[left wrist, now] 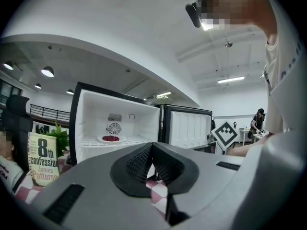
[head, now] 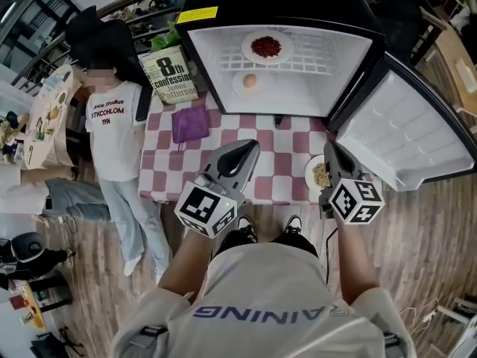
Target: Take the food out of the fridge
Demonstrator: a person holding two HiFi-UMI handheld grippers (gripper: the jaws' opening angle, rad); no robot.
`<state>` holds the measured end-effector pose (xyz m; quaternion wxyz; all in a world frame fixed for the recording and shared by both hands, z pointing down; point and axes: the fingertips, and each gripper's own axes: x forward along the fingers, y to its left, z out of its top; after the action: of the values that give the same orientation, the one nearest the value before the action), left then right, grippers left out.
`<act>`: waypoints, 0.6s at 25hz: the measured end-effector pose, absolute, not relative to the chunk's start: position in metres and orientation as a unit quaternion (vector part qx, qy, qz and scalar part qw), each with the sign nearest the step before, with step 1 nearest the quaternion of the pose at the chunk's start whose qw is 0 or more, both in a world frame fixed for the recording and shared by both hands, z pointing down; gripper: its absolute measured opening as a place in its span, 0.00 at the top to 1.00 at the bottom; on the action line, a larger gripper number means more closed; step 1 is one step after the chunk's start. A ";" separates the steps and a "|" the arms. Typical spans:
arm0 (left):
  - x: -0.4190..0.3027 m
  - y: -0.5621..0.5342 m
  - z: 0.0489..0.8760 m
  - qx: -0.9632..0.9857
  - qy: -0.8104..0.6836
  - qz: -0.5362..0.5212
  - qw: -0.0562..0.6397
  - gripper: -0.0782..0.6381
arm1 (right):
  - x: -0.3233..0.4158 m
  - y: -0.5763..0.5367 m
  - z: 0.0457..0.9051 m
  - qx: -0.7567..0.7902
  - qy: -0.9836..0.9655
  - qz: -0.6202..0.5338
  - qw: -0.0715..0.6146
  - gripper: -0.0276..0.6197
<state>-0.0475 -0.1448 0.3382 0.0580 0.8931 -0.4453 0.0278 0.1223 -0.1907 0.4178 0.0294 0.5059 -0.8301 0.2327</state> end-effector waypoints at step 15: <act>-0.085 -0.141 0.307 0.871 -0.491 0.000 0.021 0.88 | 0.066 -0.203 0.337 0.440 -0.880 0.177 -0.010 0.92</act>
<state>-0.0847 -0.1412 0.3072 0.0207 0.8711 -0.4907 -0.0004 0.0660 -0.2027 0.3367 -0.0100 0.4402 -0.8802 0.1772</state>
